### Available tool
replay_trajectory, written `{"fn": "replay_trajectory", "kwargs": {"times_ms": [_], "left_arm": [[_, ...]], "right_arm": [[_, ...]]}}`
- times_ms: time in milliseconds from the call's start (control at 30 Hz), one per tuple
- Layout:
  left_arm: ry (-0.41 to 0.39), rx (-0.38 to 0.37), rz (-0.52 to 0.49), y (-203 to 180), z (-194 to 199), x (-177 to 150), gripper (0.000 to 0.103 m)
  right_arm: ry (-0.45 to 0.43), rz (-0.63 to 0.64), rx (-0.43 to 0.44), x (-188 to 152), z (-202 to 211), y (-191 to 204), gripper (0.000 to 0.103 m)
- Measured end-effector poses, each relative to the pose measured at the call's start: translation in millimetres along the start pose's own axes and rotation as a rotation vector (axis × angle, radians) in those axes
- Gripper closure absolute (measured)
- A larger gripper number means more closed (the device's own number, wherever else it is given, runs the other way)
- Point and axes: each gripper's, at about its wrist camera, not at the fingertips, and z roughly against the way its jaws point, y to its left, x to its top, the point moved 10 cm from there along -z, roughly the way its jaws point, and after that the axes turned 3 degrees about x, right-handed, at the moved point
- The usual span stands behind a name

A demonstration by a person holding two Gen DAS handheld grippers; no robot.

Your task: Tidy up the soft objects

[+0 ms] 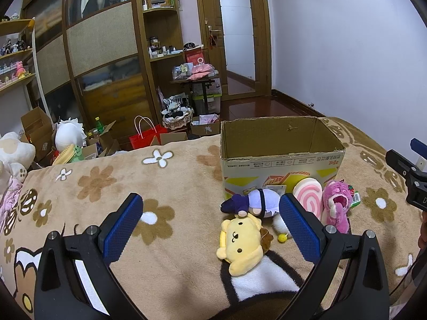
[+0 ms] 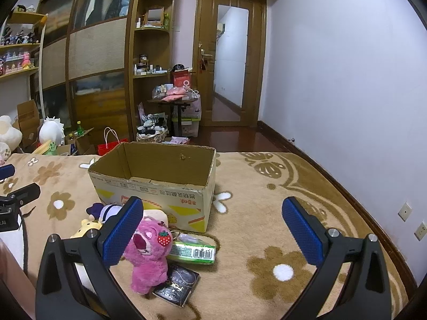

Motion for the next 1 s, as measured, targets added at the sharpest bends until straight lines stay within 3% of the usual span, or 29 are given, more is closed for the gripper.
{"fn": "replay_trajectory", "kwargs": {"times_ms": [1000], "left_arm": [[-0.004, 0.004, -0.003, 8.4, 4.7, -1.2, 0.002]], "right_arm": [[-0.016, 0.004, 0.001, 6.9, 7.6, 1.0, 0.000]]}}
